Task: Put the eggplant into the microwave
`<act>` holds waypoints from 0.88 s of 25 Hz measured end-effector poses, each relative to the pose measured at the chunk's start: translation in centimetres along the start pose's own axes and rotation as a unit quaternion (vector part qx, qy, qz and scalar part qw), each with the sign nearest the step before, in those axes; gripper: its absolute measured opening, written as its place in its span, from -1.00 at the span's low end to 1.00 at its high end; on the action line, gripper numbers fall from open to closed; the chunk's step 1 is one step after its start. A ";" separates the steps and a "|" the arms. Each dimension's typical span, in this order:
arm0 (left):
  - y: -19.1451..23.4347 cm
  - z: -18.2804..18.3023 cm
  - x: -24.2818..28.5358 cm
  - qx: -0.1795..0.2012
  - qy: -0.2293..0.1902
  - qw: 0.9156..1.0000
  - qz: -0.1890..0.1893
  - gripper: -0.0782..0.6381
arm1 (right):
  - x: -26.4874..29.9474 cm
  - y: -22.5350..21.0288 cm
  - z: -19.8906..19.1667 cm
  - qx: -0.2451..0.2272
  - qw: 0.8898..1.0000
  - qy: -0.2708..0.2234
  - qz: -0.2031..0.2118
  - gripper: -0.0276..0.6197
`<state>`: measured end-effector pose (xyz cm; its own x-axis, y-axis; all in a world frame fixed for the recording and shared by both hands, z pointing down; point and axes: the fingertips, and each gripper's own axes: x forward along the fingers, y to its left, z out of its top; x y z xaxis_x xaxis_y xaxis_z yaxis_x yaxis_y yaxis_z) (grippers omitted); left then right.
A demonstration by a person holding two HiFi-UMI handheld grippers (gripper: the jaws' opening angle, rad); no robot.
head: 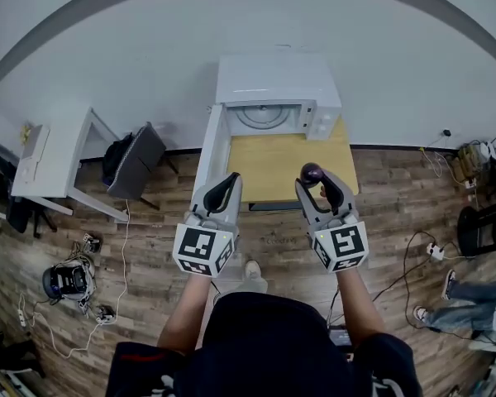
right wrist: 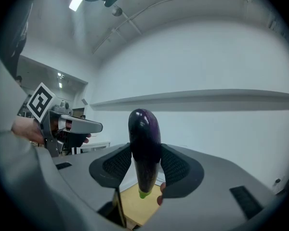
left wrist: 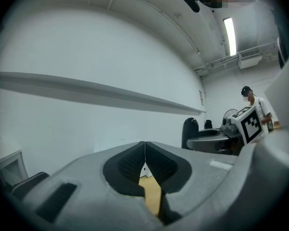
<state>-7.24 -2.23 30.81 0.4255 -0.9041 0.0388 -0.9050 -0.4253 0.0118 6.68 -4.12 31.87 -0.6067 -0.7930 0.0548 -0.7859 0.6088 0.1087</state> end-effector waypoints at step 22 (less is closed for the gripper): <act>6.7 -3.6 8.1 -0.030 0.031 0.998 -0.036 -0.73 | 10.9 -1.7 -3.8 -0.009 0.999 0.049 -0.001 -0.33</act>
<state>-9.89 -12.24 34.80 0.4903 -0.8660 0.0981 -0.8714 -0.4847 0.0761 1.85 -13.83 36.00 -0.5904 -0.7928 0.1510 -0.7838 0.6079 0.1272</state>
